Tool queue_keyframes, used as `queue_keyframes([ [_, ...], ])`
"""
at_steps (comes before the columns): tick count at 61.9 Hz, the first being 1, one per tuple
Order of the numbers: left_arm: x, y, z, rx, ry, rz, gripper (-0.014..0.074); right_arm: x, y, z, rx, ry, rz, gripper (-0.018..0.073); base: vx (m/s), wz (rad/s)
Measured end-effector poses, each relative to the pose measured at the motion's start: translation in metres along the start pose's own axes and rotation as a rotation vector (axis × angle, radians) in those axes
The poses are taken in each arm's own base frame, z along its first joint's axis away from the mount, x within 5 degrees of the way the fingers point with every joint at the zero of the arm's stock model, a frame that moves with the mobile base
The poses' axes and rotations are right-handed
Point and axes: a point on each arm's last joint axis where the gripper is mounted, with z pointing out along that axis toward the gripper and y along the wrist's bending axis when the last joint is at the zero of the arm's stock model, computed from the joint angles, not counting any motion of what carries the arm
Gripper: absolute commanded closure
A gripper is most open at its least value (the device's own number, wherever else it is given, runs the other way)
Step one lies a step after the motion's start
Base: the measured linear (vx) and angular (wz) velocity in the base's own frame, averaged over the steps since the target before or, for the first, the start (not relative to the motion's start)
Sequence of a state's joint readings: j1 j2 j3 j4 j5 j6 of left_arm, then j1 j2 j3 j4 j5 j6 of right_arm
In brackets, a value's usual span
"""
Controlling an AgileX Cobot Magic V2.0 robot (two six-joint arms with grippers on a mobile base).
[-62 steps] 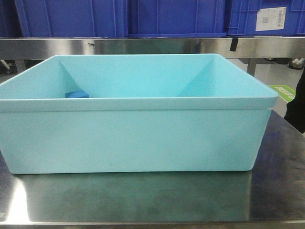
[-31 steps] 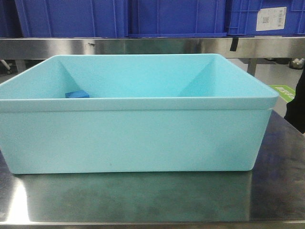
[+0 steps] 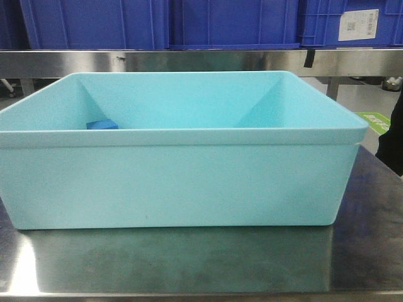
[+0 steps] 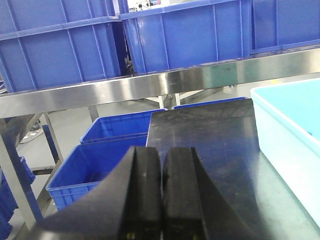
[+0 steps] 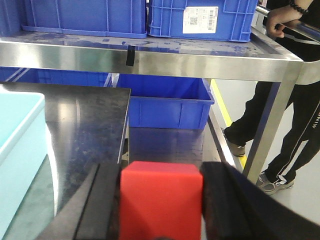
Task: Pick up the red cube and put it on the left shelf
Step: 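Hold the red cube raised in the right gripper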
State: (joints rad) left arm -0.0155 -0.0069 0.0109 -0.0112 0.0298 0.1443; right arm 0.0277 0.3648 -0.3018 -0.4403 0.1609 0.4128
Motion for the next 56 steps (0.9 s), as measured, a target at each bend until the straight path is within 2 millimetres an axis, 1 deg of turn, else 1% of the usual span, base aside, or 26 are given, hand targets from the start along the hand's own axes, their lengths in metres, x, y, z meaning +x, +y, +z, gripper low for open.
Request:
queue_keyframes([
  [56,0.0,0.0,0.0,0.0,0.0,0.0,0.0491,0.0,0.0,0.0,0.0,0.0,0.0,0.0503,0.0,0.0],
])
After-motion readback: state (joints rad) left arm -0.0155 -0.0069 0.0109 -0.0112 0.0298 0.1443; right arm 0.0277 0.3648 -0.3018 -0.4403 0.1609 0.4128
